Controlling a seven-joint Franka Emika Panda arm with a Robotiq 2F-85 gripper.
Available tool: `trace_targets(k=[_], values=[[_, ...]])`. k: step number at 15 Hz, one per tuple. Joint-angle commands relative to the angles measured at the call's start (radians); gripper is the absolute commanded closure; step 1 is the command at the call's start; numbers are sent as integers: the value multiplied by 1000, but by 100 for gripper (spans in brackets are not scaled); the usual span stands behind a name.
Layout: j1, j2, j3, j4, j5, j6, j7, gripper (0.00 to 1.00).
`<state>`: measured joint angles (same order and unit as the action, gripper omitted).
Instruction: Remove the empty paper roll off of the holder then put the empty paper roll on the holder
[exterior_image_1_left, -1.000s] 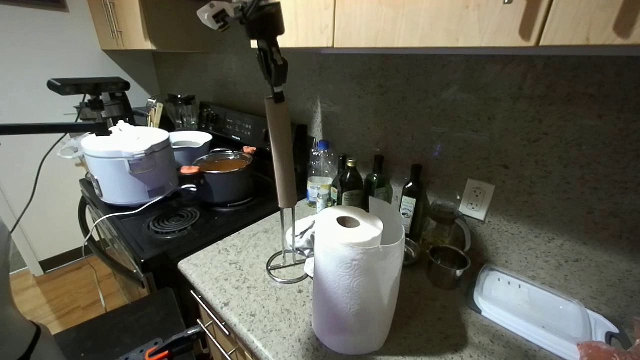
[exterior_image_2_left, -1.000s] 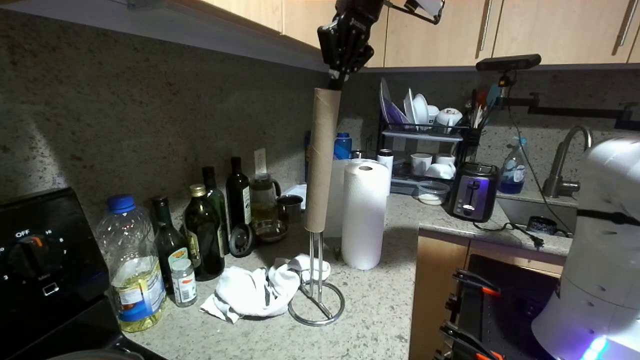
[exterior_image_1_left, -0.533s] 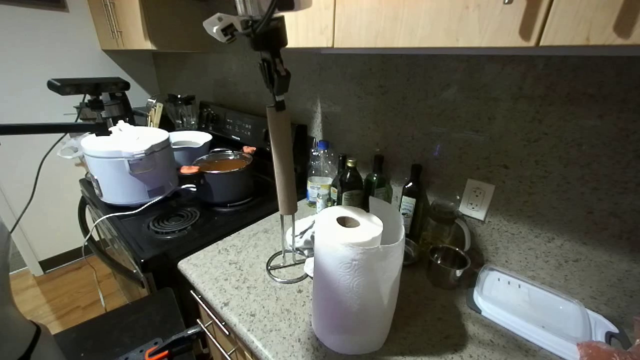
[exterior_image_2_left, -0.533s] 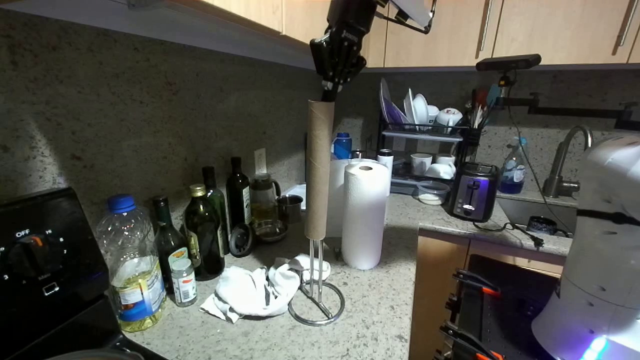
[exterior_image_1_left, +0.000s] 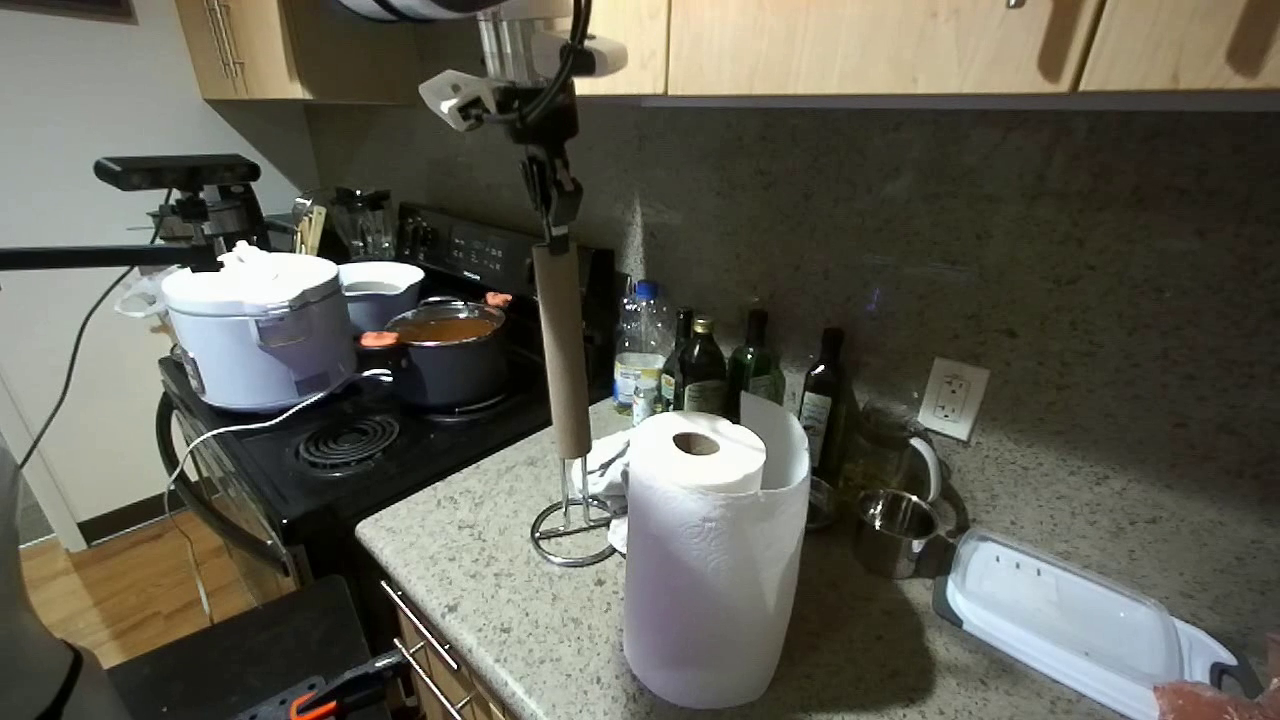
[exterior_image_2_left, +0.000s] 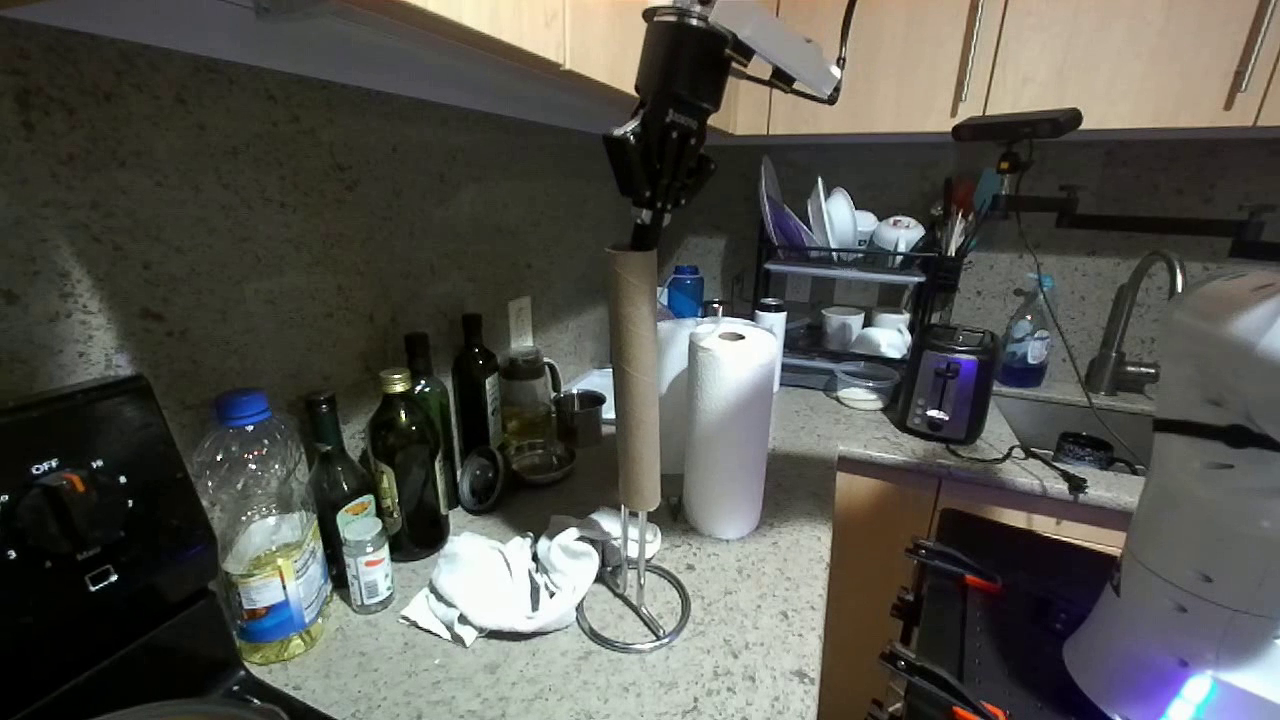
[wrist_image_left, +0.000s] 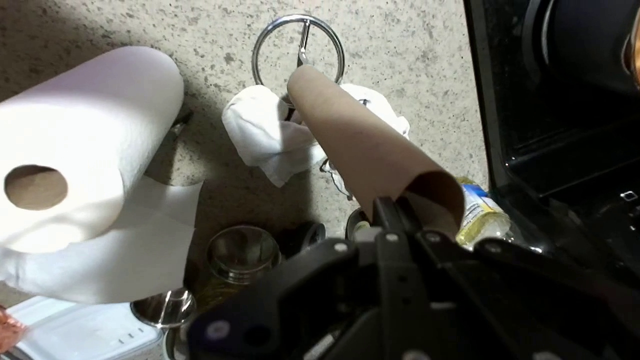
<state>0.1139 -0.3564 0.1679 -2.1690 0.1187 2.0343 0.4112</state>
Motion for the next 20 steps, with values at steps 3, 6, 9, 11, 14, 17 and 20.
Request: trace_targets(k=[3,6,9,11,14,17,20], values=[[13,-7,-6,-74,64,65,-61,100],[15,-18,-11,-114,94,96,-93,100],[16,-30,-19,-155,126,125,-122,100],[16,-34,-22,-177,143,138,-136,100],[16,-41,-25,-201,157,144,-149,100],[15,-57,-31,-225,165,144,-159,100],[14,-76,-39,-249,166,149,-185,100]])
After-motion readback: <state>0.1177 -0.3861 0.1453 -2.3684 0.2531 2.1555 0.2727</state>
